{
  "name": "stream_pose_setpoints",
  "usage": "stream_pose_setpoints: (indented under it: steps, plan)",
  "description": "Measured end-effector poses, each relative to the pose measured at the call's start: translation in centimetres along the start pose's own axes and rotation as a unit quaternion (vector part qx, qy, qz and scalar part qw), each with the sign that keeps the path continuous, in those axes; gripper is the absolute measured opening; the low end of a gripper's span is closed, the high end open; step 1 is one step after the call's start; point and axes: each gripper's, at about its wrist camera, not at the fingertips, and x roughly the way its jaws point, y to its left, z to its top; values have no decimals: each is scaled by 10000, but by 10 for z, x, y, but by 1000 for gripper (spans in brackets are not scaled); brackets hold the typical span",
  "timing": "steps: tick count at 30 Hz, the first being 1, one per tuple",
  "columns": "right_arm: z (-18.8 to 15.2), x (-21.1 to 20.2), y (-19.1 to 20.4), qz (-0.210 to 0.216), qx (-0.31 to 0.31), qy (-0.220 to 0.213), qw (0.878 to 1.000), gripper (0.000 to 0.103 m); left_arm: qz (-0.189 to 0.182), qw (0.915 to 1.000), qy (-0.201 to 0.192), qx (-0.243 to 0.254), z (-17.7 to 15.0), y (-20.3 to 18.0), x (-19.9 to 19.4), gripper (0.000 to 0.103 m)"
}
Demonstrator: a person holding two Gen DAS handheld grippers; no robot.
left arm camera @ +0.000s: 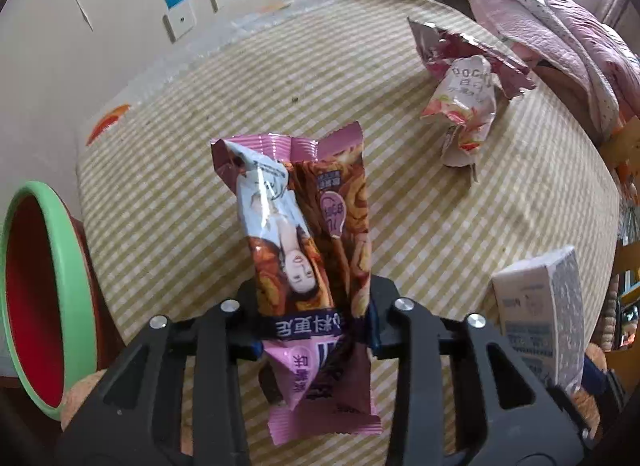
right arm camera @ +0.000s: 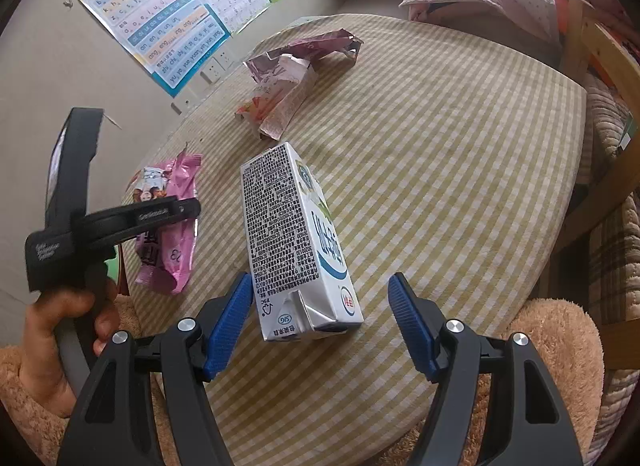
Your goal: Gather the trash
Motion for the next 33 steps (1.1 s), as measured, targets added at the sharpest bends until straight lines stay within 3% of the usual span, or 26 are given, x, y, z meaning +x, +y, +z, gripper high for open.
stream_pose_setpoints:
  steps: [11, 15, 19, 20, 25, 33]
  plan:
    - [0, 4, 4, -167, -146, 77, 9997, 68, -197, 9989, -430, -24, -25, 15, -54, 33]
    - [-2, 15, 3, -207, -143, 309, 9992, 68, -186, 9983, -543, -116, -29, 21, -68, 34]
    - [-5, 16, 7, -172, -279, 321, 9989, 46, -194, 9975, -673, -129, -29, 26, -79, 34]
    - [-6, 15, 9, -223, -348, 308, 9987, 46, -201, 9974, -687, -129, -30, 27, -81, 34]
    - [-7, 6, 17, -234, -516, 139, 9983, 44, -324, 9966, -743, -155, -37, 32, -89, 34]
    - [7, -38, 33, -268, -643, -506, 9963, 40, -473, 9939, -950, -288, -40, 49, -107, 34]
